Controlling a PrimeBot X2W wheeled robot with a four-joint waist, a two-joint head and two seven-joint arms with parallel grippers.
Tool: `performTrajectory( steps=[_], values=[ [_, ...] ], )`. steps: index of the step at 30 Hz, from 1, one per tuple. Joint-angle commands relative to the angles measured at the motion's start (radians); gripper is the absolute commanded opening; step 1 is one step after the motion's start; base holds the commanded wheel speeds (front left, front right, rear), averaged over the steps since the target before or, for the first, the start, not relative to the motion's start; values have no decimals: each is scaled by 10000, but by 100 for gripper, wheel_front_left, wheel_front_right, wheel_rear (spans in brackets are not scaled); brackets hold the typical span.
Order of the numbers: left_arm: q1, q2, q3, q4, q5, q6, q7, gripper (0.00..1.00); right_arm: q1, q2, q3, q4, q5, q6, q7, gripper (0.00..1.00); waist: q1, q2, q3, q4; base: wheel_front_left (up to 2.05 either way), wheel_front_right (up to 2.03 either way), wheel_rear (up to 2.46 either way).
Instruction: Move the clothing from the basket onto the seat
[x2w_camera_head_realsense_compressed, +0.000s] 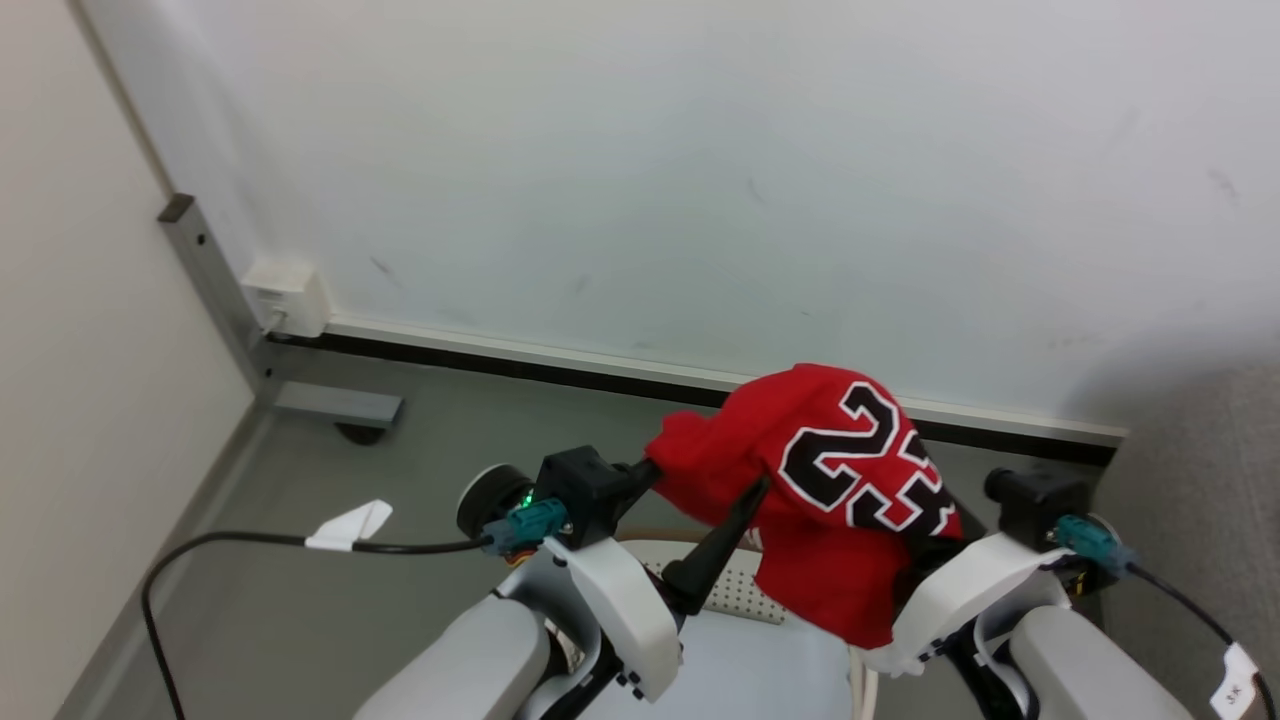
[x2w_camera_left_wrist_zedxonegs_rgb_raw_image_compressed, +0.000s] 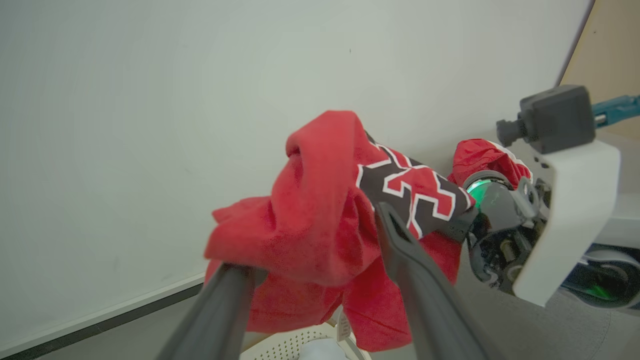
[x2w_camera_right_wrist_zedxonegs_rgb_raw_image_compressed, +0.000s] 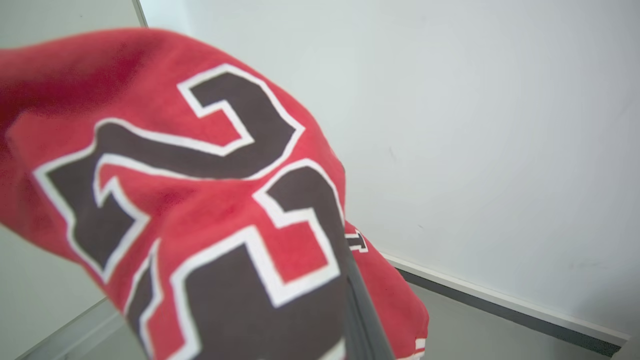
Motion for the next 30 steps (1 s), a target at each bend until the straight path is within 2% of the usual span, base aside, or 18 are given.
performTrajectory(
  steps=[1, 16, 30],
  values=[
    [195, 45, -21, -19, -58, -23, -37, 100, 105, -128, -157, -126, -116, -23, -1, 0, -1, 0, 49, -236, 0, 0, 0],
    [384, 167, -188, -213, -49, 10, -394, 100, 189, -1066, -2478, -1718, -1166, -23, -1, 0, -1, 0, 457, -2318, 0, 0, 0],
    [248, 442, -226, -82, 340, 150, -1184, 100, 796, -1450, -3702, -3202, -1962, -23, -1, 0, -1, 0, 694, -4595, 0, 0, 0]
  ],
)
